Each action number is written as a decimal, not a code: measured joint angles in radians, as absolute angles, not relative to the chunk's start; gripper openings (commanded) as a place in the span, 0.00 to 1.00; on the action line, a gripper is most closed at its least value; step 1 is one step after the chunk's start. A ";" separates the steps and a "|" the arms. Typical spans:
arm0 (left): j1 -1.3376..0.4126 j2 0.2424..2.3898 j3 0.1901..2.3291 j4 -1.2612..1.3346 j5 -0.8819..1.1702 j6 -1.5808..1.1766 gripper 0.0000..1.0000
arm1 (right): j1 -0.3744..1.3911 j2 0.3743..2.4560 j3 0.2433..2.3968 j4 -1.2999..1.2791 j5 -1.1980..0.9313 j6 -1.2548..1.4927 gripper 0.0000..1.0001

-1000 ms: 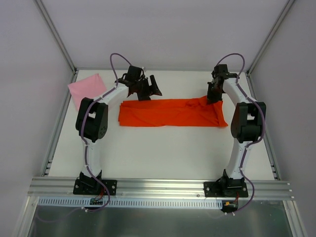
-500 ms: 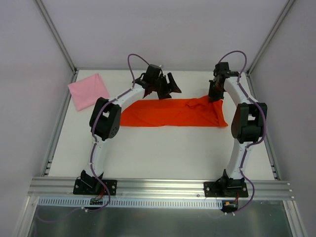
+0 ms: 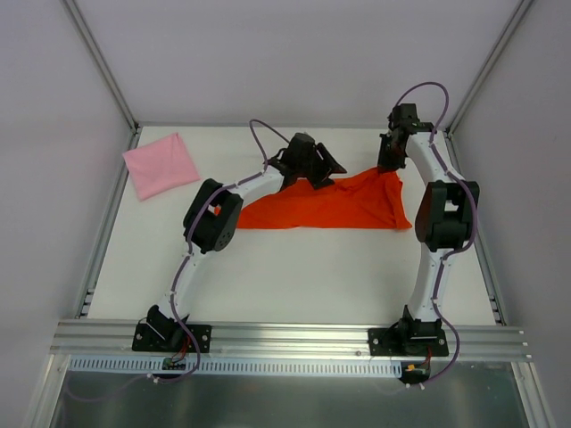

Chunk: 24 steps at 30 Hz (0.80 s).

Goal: Fold and stack the t-shirts
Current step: Fold the other side of the tshirt into a rectangle

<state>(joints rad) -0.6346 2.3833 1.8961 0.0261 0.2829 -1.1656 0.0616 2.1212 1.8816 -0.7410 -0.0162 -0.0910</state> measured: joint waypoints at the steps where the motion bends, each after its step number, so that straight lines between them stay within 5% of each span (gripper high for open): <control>1: -0.638 2.387 1.896 0.033 0.277 -1.180 0.56 | 0.059 2.122 1.882 -0.741 -0.020 -0.091 0.01; 24: -0.700 2.424 1.896 0.037 0.150 -1.338 0.50 | 0.039 2.187 1.930 -0.728 -0.072 -0.090 0.01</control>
